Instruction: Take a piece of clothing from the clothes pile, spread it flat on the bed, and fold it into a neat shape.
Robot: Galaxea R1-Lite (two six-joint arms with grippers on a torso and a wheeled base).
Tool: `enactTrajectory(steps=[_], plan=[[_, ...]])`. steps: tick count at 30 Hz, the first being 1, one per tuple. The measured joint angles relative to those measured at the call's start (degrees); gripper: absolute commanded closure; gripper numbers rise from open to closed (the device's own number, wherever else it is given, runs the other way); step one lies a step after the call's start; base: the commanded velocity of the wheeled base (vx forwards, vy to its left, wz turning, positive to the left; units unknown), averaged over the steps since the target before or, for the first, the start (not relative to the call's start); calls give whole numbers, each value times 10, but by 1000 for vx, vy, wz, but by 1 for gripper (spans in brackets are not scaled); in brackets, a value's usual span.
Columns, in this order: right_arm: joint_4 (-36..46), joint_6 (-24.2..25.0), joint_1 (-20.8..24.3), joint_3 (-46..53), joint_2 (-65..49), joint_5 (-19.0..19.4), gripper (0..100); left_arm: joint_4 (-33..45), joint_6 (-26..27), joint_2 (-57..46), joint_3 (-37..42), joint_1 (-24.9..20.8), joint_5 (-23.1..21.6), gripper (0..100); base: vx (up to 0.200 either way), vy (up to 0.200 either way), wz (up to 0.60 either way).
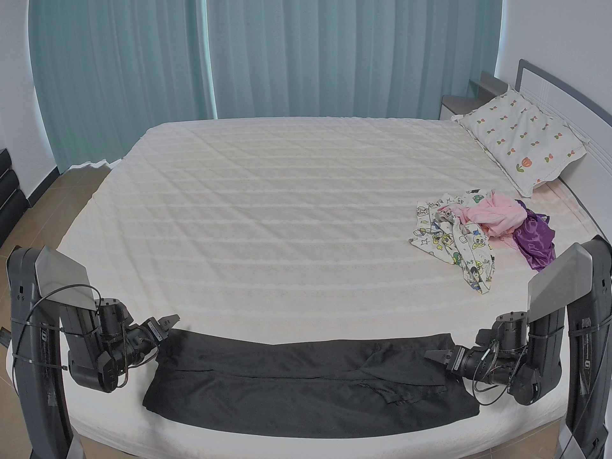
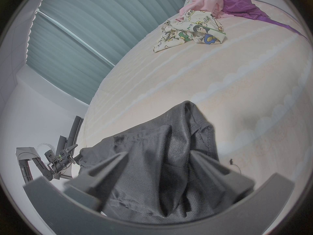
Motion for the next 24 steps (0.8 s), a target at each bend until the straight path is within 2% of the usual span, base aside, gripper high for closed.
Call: enactTrajectory(steps=[16,17,22,24], plan=[[0,-10,-27,15,-1,-17,100,0,-3,-3,9,7,0,0,0,0,0],[0,-10,-27,15,-1,-17,0,1,-3,-5,11,8,0,0,0,0,0],[0,-12,-28,18,-2,-17,0,1,-4,-26,28,12,-6,0,0,0,0],[0,-12,-29,22,-5,-16,0,3,-2,-40,41,12,-21,0,0,0,0]])
